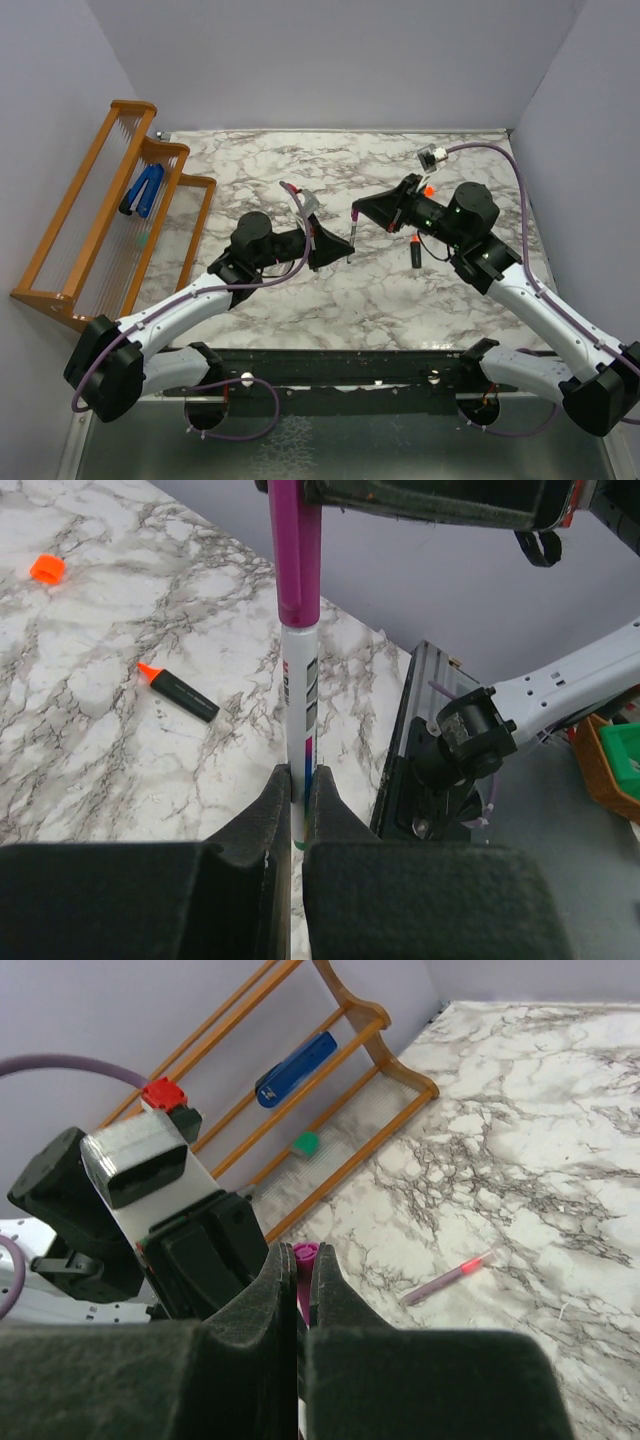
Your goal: Insert the pens into the pen caps
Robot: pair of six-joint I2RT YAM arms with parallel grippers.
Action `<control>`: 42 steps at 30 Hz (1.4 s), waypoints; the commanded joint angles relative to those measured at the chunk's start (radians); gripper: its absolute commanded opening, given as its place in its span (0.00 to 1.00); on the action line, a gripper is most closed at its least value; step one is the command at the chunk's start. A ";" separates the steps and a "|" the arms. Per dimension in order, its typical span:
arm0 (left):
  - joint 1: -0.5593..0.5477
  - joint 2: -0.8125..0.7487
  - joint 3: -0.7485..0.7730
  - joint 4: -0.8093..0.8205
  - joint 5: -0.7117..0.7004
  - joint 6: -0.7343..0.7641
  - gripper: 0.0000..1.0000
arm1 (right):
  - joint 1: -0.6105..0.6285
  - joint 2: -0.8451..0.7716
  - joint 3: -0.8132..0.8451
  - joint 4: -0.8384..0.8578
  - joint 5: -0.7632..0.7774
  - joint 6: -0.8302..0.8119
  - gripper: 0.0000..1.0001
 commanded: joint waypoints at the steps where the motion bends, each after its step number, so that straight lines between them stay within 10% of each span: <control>1: 0.052 0.006 0.094 0.075 -0.061 0.031 0.00 | 0.019 -0.023 -0.046 -0.118 -0.078 -0.004 0.01; 15: 0.121 0.065 0.208 0.073 0.013 0.031 0.00 | 0.034 -0.023 -0.093 -0.123 -0.083 -0.006 0.01; 20: 0.121 0.082 0.186 0.065 0.079 0.033 0.00 | 0.034 0.000 -0.004 -0.172 -0.025 -0.064 0.42; 24: 0.121 0.085 0.174 0.035 0.118 0.049 0.00 | 0.034 0.033 0.090 -0.232 0.019 -0.125 0.57; 42: 0.122 0.064 0.154 0.003 0.174 0.062 0.00 | 0.033 0.099 0.135 -0.167 0.021 -0.143 0.56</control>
